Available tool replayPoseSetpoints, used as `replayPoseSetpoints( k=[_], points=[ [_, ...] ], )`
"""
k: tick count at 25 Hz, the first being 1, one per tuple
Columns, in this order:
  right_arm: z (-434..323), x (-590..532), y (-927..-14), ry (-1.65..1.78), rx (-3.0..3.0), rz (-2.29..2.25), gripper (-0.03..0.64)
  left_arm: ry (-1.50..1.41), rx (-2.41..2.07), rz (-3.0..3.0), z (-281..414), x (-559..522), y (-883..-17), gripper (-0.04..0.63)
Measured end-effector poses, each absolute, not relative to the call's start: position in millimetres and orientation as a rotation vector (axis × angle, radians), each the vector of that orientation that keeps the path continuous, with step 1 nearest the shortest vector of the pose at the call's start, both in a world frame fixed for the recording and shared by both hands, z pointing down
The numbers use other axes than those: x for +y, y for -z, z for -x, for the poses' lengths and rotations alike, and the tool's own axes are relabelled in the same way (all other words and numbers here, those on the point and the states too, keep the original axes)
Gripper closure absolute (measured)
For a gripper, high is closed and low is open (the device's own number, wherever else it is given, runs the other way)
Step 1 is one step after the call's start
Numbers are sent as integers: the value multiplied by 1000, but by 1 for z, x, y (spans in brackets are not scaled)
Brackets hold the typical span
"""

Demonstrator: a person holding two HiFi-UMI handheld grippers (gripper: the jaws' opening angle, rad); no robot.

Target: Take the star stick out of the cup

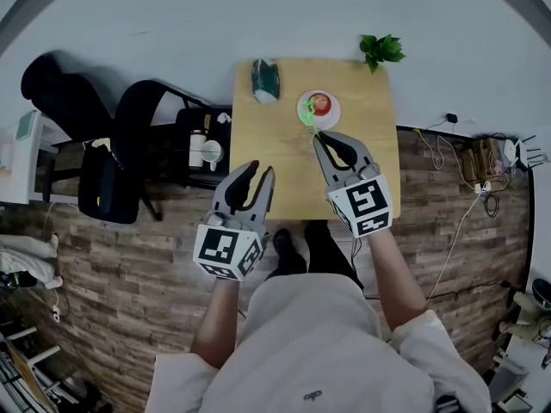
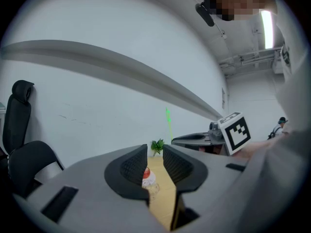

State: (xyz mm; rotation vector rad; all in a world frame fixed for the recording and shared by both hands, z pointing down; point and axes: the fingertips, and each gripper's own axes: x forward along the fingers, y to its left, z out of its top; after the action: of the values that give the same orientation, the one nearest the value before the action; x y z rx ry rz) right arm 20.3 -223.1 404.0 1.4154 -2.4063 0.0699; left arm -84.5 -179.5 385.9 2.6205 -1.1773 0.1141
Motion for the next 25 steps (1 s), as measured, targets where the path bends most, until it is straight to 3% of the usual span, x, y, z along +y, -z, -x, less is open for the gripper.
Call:
replayPoseSetpoints(
  k=[25],
  points=[
    [-129, -111, -347, -338, -2696, -1571, 603, -132, -1150, -2708, -18, -97, -355, 525]
  ],
)
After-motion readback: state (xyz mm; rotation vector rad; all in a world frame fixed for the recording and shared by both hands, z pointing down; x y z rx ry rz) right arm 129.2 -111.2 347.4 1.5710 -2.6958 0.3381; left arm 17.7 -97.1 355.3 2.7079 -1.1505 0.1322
